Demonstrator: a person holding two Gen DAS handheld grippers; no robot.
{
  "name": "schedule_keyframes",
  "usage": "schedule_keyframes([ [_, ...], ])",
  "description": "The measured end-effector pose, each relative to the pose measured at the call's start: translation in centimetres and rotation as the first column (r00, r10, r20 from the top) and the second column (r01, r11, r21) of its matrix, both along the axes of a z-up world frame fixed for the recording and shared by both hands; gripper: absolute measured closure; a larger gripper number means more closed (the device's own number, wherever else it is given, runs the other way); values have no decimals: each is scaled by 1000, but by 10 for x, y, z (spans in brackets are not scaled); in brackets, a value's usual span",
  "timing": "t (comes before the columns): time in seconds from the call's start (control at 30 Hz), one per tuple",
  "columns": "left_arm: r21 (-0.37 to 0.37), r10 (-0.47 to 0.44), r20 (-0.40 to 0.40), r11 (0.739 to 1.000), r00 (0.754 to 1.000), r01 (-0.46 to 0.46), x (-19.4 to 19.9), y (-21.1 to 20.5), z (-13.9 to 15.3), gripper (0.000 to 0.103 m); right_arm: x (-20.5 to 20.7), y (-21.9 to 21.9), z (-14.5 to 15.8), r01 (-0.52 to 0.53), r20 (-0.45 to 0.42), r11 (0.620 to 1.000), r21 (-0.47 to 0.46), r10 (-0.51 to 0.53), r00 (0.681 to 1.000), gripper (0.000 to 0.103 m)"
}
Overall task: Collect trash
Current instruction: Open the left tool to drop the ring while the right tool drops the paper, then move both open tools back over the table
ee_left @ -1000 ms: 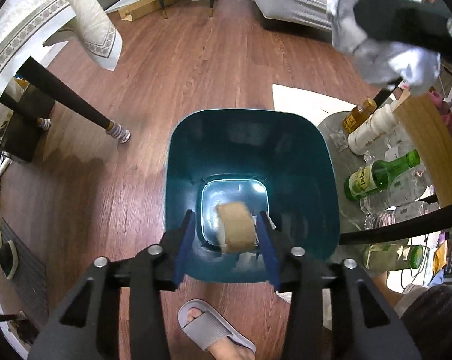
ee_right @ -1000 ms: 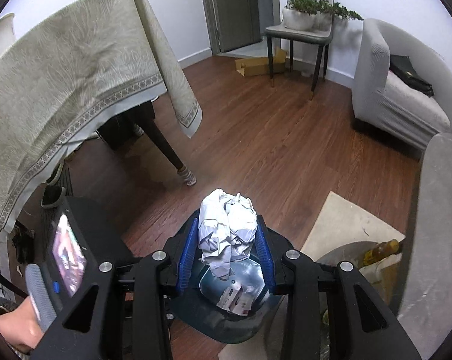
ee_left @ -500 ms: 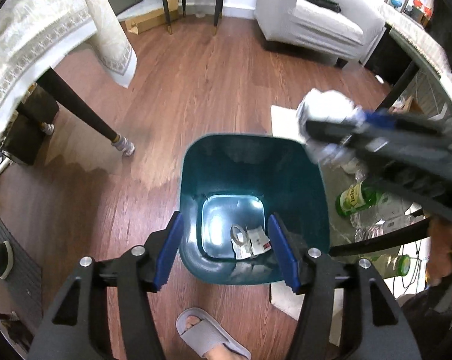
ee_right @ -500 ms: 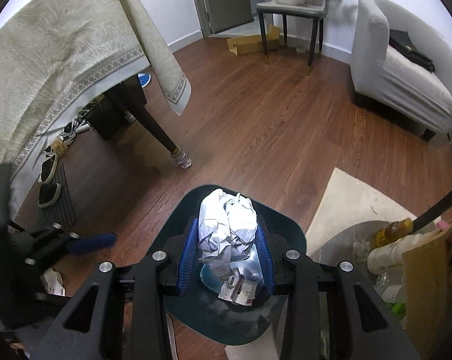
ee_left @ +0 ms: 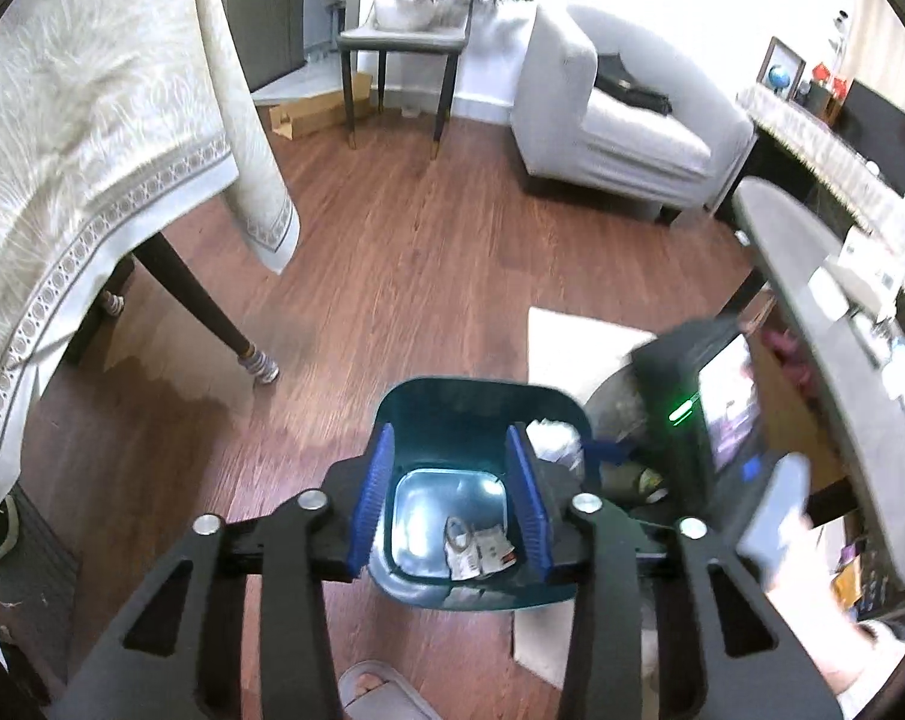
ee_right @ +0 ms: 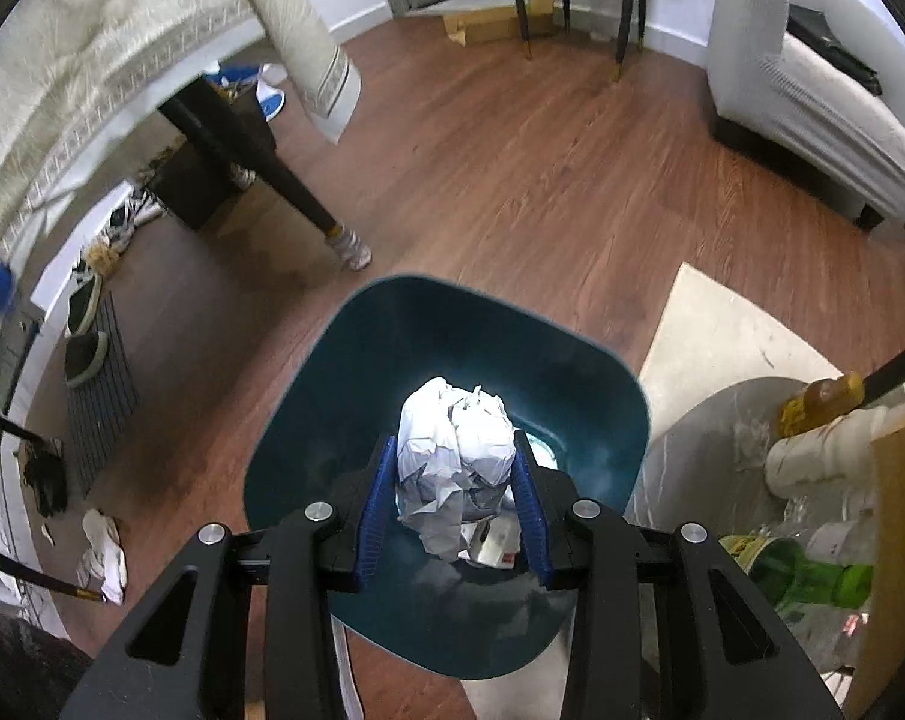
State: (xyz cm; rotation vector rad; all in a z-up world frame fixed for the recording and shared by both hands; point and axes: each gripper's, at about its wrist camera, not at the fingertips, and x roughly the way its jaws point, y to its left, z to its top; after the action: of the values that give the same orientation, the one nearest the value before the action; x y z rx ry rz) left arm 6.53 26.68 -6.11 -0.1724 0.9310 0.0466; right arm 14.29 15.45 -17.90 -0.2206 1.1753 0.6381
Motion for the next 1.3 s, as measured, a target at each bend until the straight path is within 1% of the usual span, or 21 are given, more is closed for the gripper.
schedule_keyframes([
  [0.03,-7,-1,9,1000,1000,1,-1,-1,5,67,-1,1,-3,-6,-5,1000,-8,6,1000,65],
  [0.1,-15,-3,33,1000,999,4,-3,-3,15,68,-5,4,-7,-19,-11,1000,-18,18,1000,65],
  [0.2,-2,-15,59,1000,998,15,-5,-7,27,70,-11,11,-15,-41,-26,998,-41,40,999,63],
  [0.27,8,-19,77,1000,997,19,-6,-8,35,70,-14,12,-19,-51,-41,998,-43,49,998,56],
  [0.4,-2,-13,108,1000,994,13,-9,-7,50,69,-17,12,-24,-65,-37,996,-65,63,997,55],
  [0.43,-3,-9,115,1000,993,9,-10,-6,53,68,-19,11,-25,-69,-38,995,-67,67,997,53],
  [0.53,-2,-6,137,1000,990,7,-10,-7,61,68,-21,8,-25,-80,-38,994,-72,77,996,52],
  [0.63,-8,-7,152,1000,988,8,-9,-9,68,68,-23,5,-15,-85,-18,995,-59,84,996,52],
  [0.73,-3,-6,172,1000,985,7,-10,-12,77,68,-25,0,7,-85,15,996,-21,86,996,52],
  [0.8,-19,-7,188,1000,982,11,-10,-15,84,67,-26,-1,22,-89,40,996,4,89,995,52],
  [0.83,-22,-9,193,1000,981,13,-10,-17,86,67,-28,-3,35,-97,63,995,23,95,993,52],
  [1.0,-14,-9,230,1000,973,12,-11,-25,104,65,-33,-16,78,-109,137,990,90,96,986,52],
  [1.13,-20,-8,263,1000,965,14,-12,-31,119,61,-40,-33,122,-120,221,983,138,88,971,52],
  [1.3,-24,-27,270,999,962,35,-7,-49,123,56,-41,-66,157,-92,290,983,159,42,956,52],
])
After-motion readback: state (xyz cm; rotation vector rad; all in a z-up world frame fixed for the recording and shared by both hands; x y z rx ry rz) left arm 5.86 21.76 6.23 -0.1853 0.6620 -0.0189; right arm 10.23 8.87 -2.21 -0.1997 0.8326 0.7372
